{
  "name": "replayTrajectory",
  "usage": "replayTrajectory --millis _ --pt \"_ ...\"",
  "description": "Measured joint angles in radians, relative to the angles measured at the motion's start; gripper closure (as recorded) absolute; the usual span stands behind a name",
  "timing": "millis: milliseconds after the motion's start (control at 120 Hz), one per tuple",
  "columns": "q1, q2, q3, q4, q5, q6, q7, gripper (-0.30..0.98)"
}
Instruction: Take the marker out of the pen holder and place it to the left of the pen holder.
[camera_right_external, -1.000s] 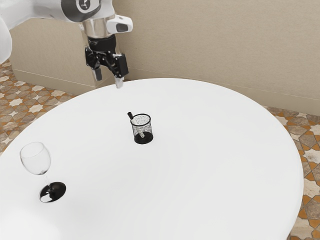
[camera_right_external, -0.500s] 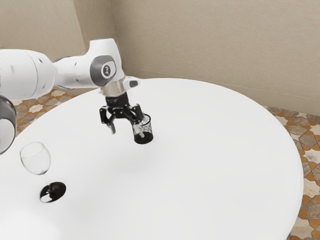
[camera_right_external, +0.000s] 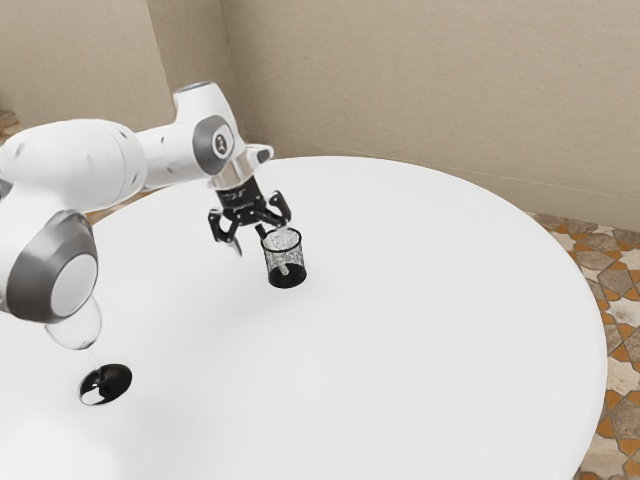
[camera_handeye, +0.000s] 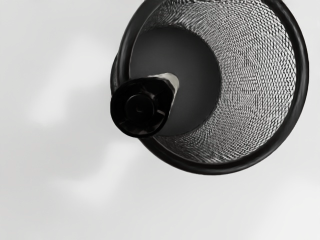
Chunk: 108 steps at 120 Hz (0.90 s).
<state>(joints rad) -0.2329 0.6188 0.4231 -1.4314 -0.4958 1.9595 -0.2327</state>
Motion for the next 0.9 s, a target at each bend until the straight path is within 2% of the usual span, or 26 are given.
replayTrajectory --millis 175,358,583,900 --pt "0.018 0.041 0.007 0.06 -0.024 0.01 0.015 0.0" --pt "0.021 0.06 0.007 0.065 -0.002 0.019 0.13 0.0" --pt "0.041 0.106 0.011 0.118 -0.089 0.029 0.257 0.0" --pt "0.048 0.105 0.019 0.141 -0.118 -0.034 0.455 0.0"
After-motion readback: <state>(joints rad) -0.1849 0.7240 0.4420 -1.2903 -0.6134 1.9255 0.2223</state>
